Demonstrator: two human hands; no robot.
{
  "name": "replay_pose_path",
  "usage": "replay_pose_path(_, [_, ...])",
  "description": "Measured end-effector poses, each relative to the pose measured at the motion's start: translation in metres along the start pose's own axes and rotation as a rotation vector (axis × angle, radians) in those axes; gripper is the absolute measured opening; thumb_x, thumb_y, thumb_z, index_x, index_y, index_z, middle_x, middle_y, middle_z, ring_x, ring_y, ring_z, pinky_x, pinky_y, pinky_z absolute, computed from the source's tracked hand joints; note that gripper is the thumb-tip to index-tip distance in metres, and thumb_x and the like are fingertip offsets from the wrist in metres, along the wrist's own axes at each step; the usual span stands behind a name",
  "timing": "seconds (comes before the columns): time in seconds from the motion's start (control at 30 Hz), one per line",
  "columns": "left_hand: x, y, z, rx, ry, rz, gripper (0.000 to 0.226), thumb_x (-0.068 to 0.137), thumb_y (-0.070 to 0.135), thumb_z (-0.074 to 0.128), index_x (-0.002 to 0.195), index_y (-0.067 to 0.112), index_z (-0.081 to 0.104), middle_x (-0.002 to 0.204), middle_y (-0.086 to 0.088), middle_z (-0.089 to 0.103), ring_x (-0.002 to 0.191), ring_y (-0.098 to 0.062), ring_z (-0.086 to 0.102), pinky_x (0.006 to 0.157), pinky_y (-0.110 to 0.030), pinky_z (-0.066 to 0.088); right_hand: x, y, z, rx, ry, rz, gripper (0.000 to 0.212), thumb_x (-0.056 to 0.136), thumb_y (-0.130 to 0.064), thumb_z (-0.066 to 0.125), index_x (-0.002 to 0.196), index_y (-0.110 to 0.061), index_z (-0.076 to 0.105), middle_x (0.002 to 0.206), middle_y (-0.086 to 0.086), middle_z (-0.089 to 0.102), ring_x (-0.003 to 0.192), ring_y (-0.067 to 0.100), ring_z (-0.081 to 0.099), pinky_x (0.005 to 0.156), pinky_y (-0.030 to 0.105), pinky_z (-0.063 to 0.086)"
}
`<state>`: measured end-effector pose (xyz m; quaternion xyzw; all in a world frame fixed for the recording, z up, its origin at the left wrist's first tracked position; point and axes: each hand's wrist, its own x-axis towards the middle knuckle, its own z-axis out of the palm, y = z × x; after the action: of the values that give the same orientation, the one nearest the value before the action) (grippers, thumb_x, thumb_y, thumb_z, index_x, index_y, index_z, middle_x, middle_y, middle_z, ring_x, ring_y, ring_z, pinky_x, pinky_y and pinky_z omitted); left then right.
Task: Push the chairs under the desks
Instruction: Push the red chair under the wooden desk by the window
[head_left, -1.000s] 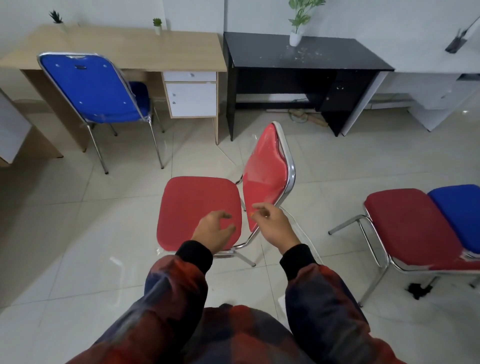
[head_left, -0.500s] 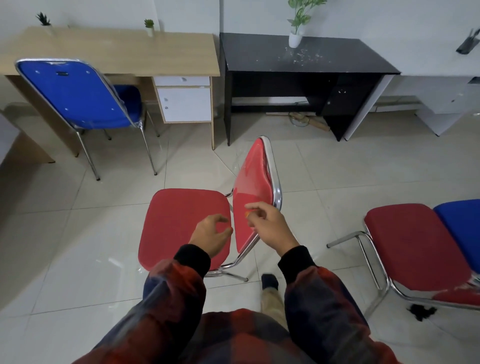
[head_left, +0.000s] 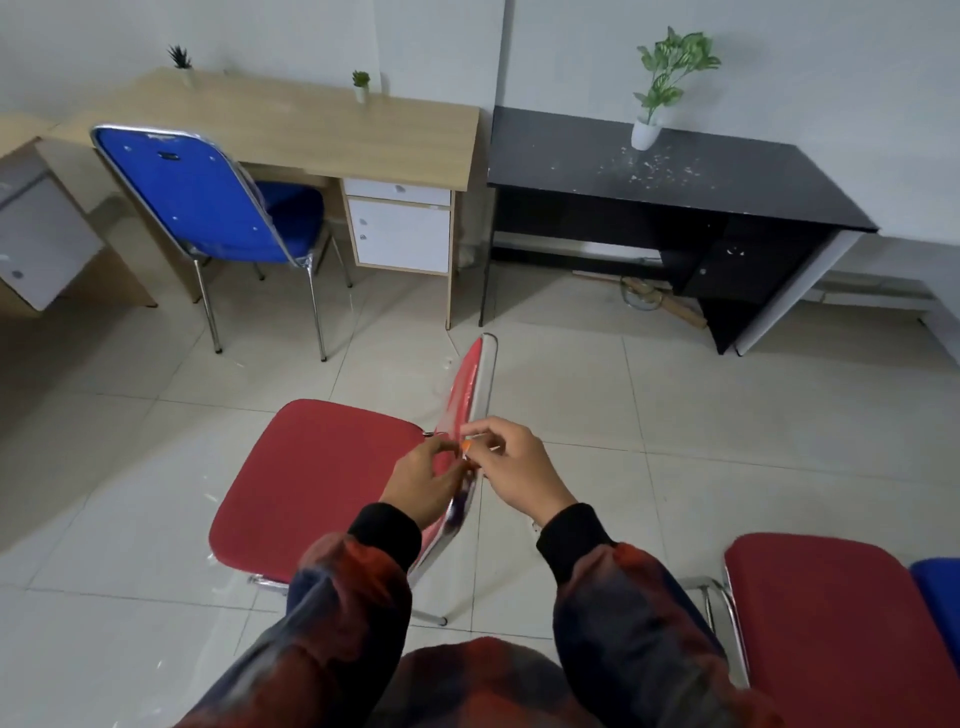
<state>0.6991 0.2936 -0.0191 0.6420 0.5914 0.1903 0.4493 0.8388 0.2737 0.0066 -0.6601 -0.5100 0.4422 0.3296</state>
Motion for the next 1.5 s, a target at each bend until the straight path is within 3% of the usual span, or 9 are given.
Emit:
replay_pose_path(0.1, [0.009,0.007,0.028,-0.054,0.095,-0.021,0.043,0.092,0.049,0.056,0.121,0.017,0.06,0.116,-0.001,0.059,0.111,-0.02,0.056,0.083,-0.028,0.043,0.01,0.014,-0.029,-0.059,-0.01,-0.016,0.02,0.095,-0.02,0.061,0.11,-0.023,0.074,0.101,-0.004,0.069,0.094,0.017,0.067,0.086,0.027,0.053])
replay_pose_path(0.3, [0.003,0.006,0.067,-0.11,0.235,-0.133,0.068,0.096,0.056,0.042,0.151,0.02,0.03,0.152,-0.005,0.04,0.139,-0.023,0.039,0.113,-0.042,0.033,0.023,0.025,-0.051,-0.121,-0.142,-0.054,0.028,0.098,-0.021,0.059,0.123,-0.031,0.068,0.129,-0.005,0.06,0.105,0.014,0.061,0.093,0.023,0.047])
replay_pose_path(0.5, [0.004,-0.001,0.066,0.093,0.361,-0.112,0.062,0.088,0.042,0.064,0.145,0.03,0.042,0.133,0.001,0.061,0.115,-0.022,0.06,0.095,-0.037,0.05,0.043,0.02,-0.048,-0.27,-0.192,-0.173,0.031,0.098,-0.02,0.06,0.127,-0.028,0.068,0.135,0.0,0.054,0.126,0.02,0.049,0.115,0.035,0.035])
replay_pose_path(0.63, [0.003,-0.008,0.059,0.173,0.343,-0.073,0.061,0.087,0.032,0.062,0.144,0.038,0.043,0.124,0.002,0.067,0.103,-0.024,0.064,0.087,-0.038,0.053,0.058,0.01,-0.043,-0.414,-0.201,-0.191,0.034,0.1,-0.027,0.057,0.134,-0.03,0.064,0.141,0.001,0.047,0.132,0.025,0.036,0.1,0.022,0.026])
replay_pose_path(0.73, [-0.002,-0.02,0.05,0.205,0.364,-0.051,0.062,0.082,0.035,0.06,0.142,0.038,0.047,0.118,0.006,0.068,0.098,-0.023,0.065,0.083,-0.035,0.052,0.069,0.001,-0.035,-0.465,-0.171,-0.226,0.034,0.1,-0.029,0.058,0.134,-0.027,0.062,0.142,0.003,0.045,0.134,0.025,0.032,0.099,0.024,0.031])
replay_pose_path(0.93, [-0.016,-0.053,0.026,0.2,0.417,-0.023,0.065,0.072,0.059,0.05,0.133,0.036,0.058,0.096,0.019,0.062,0.079,-0.011,0.061,0.069,-0.031,0.05,0.099,-0.009,-0.013,-0.587,-0.181,-0.307,0.025,0.099,-0.032,0.057,0.121,-0.029,0.069,0.145,-0.001,0.047,0.141,0.027,0.027,0.11,0.045,0.035])
replay_pose_path(1.1, [-0.013,-0.069,0.009,-0.082,0.411,-0.038,0.076,0.072,0.085,0.045,0.127,0.036,0.063,0.108,0.023,0.062,0.099,-0.004,0.06,0.087,-0.034,0.051,0.114,-0.017,0.021,-0.767,-0.273,-0.361,0.028,0.1,-0.032,0.049,0.103,-0.023,0.075,0.141,-0.002,0.052,0.151,0.031,0.01,0.116,0.051,0.02])
replay_pose_path(1.33, [-0.008,-0.07,0.008,-0.145,0.364,-0.059,0.068,0.078,0.079,0.045,0.129,0.037,0.06,0.119,0.018,0.06,0.111,-0.009,0.056,0.095,-0.044,0.047,0.121,-0.013,0.037,-0.827,-0.236,-0.329,0.022,0.095,-0.035,0.053,0.081,-0.023,0.064,0.124,-0.003,0.053,0.148,0.034,0.006,0.115,0.051,0.023])
replay_pose_path(1.5, [-0.011,-0.074,0.007,-0.187,0.379,-0.075,0.07,0.075,0.084,0.044,0.127,0.039,0.061,0.118,0.02,0.059,0.111,-0.009,0.055,0.095,-0.044,0.046,0.117,-0.012,0.047,-0.845,-0.177,-0.33,0.02,0.094,-0.036,0.054,0.084,-0.024,0.066,0.124,-0.001,0.053,0.147,0.034,0.008,0.11,0.051,0.03])
